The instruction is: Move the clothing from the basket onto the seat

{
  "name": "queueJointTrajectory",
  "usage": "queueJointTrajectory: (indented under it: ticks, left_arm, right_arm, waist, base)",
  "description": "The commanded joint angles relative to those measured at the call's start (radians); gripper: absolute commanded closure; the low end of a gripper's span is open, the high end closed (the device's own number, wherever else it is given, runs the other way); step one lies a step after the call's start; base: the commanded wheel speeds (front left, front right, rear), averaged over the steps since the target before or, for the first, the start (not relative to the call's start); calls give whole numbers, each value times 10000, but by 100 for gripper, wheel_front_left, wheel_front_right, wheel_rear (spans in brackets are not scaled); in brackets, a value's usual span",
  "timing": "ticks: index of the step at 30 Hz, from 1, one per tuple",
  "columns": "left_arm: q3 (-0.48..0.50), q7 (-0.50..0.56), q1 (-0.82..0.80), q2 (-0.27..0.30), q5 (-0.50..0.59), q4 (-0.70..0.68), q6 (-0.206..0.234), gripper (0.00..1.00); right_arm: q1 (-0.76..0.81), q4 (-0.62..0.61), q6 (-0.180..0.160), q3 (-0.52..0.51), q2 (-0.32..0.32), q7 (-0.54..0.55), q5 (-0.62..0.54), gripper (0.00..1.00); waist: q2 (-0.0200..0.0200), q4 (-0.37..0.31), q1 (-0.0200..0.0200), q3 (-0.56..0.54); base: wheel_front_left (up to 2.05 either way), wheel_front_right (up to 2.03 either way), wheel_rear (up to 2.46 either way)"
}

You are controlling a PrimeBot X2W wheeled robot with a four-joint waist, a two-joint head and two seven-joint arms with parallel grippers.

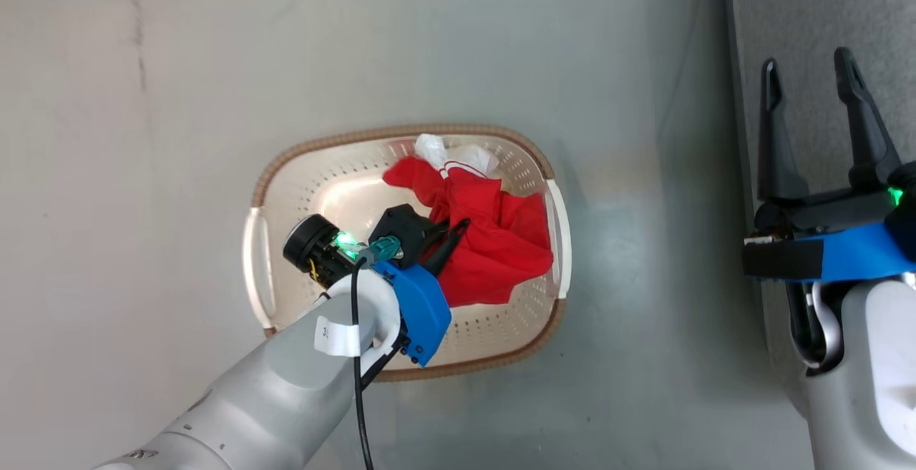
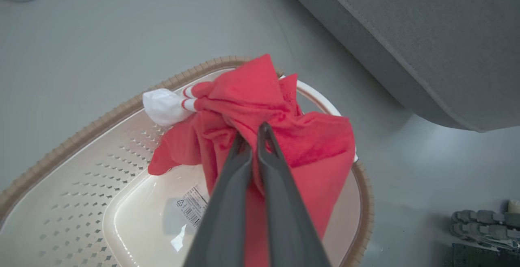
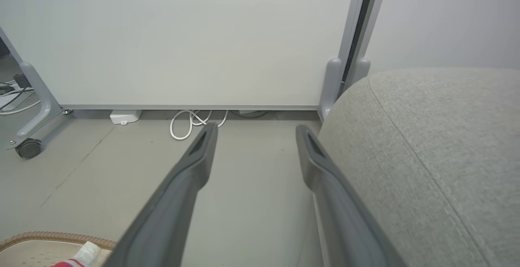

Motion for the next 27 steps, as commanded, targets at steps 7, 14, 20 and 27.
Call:
queueJointTrajectory:
  ticks: [7, 14, 20, 27]
  left_arm:
    - [1144, -82, 126, 254, 353, -1116, -14, 100]
    - [2815, -85, 646, 293, 1599, -2100, -14, 100]
    - [4032, -85, 1012, 219, 2634, -2865, -14, 100]
    - [4959, -85, 1229, 60, 3557, -3634, -14, 100]
  right_arm:
    - [462, 211, 1, -13, -105, -7, 61, 0]
    - [868, 419, 1, -8, -126, -7, 113, 0]
    - [1227, 582, 1, 27, -103, -7, 144, 0]
    - [1629, 731, 1, -29, -57, -7, 182, 0]
  waist:
    - [0, 379, 1, -1231]
    - [0, 507, 1, -2205]
    - [0, 536, 1, -2905]
    - [0, 619, 1, -3675]
  base:
    - [0, 0, 0]
    - [0, 0, 0]
    - [0, 0, 0]
    - [0, 0, 0]
